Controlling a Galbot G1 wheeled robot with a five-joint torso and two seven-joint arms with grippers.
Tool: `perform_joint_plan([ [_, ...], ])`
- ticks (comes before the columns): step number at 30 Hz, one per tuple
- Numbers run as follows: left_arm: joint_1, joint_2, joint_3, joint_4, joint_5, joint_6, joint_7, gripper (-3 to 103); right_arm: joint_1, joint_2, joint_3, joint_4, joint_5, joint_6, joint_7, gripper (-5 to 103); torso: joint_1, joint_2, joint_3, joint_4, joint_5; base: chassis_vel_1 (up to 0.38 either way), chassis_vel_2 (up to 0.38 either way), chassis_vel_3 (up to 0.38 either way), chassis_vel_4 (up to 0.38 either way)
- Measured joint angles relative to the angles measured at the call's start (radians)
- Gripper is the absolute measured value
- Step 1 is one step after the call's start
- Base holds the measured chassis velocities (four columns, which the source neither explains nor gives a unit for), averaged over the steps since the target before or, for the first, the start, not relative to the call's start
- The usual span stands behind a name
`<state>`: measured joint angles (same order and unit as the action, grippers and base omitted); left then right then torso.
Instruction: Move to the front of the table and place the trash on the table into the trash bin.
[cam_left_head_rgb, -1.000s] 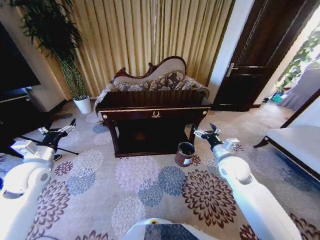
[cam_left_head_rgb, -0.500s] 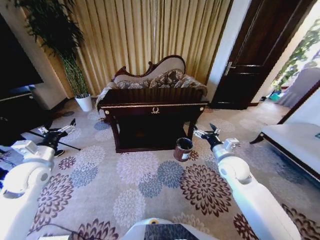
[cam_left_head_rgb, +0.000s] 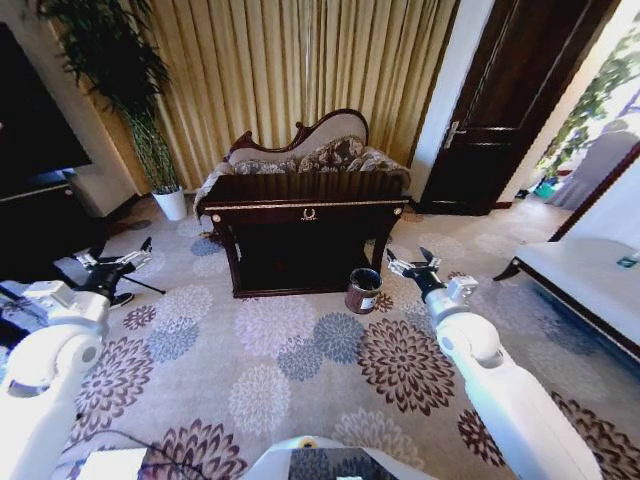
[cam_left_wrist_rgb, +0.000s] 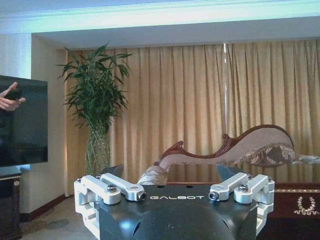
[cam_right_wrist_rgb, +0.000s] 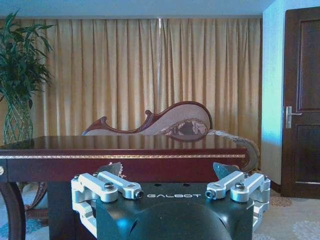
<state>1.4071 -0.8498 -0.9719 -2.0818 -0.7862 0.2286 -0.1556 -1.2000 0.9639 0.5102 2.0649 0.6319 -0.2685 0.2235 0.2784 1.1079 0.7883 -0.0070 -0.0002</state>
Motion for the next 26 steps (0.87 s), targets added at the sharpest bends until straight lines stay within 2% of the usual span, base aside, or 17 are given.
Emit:
perform_joint_plan([
  [9,-0.003,-0.004,0.006,-0.002,0.001,-0.004,0.0,100,-0.005,0.006,-0.019,-0.014,-0.034,0.03,0.0,100,-0.001,0.001,0.0,-0.0001,0.0002,0.095,-0.073,-0.104,0.054],
  [26,0.008,-0.024,-0.001,-0.018,0.001,-0.023,-0.033,100,-0.003,-0.001,-0.029,-0.013,-0.026,0.028,0.0,100,0.0,0.0,0.0,-0.0002,0.0001,0.0,0.0,0.0,0.0],
])
